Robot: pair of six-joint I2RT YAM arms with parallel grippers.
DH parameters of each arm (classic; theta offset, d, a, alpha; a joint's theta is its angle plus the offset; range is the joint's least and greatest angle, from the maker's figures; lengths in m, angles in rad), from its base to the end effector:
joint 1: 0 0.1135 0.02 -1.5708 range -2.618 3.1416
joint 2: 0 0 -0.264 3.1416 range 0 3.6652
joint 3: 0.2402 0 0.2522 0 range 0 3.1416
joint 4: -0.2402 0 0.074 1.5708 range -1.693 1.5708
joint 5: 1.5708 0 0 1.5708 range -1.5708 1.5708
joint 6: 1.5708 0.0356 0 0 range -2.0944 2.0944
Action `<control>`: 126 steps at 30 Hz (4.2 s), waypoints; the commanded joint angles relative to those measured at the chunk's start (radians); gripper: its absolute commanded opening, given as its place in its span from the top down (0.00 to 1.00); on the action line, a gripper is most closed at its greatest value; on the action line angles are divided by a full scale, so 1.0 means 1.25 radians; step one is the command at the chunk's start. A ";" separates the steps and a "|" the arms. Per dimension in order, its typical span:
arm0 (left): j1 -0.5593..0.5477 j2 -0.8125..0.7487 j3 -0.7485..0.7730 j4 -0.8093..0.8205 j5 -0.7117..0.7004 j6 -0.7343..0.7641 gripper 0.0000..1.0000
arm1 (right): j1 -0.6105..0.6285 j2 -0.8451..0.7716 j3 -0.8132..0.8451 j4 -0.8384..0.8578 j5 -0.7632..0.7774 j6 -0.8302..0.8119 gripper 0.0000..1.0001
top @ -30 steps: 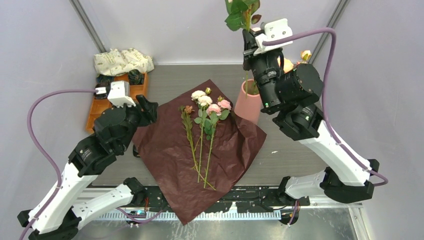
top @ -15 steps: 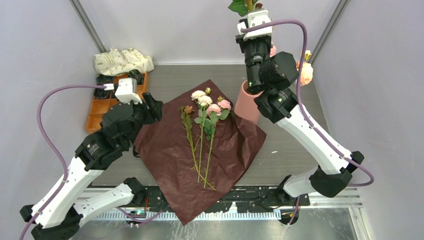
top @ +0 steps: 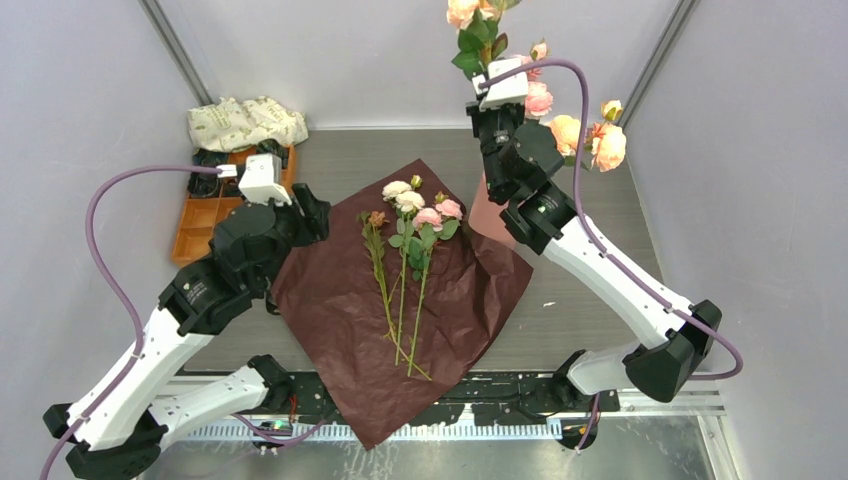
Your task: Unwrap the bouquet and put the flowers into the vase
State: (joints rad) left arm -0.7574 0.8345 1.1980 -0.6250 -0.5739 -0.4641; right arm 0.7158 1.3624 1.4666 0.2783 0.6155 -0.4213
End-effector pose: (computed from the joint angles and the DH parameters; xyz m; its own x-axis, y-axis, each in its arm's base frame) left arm 0.1228 -0.0895 0.4254 -0.2557 -0.2756 -0.9267 0.0911 0.9474 -0.3069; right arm 0.2386 0.1803 0.4954 0.3108 -0.1722 -0.9347 -0.0049 0.9831 -0.1827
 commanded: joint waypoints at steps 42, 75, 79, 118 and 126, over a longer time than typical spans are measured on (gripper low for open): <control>0.050 0.348 0.045 0.033 0.194 -0.098 0.40 | -0.005 -0.527 -0.282 -0.288 -0.095 0.414 0.09; 0.185 0.844 0.120 -0.019 0.351 -0.210 0.59 | -0.005 -0.658 -0.314 -0.493 -0.167 0.566 0.07; 0.185 0.861 0.121 -0.012 0.350 -0.212 0.59 | -0.006 -0.664 -0.331 -0.494 -0.170 0.572 0.07; 0.184 0.383 0.288 -0.059 0.217 -0.016 1.00 | -0.005 -0.725 -0.381 -0.520 -0.260 0.652 0.09; 0.184 0.262 0.253 0.187 0.362 0.096 1.00 | -0.005 -0.737 -0.394 -0.511 -0.272 0.662 0.09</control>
State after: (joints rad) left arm -0.5259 1.2232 1.5253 -0.6338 -0.2459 -0.4393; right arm 0.7109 0.4507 0.9794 -0.3939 0.2935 0.3916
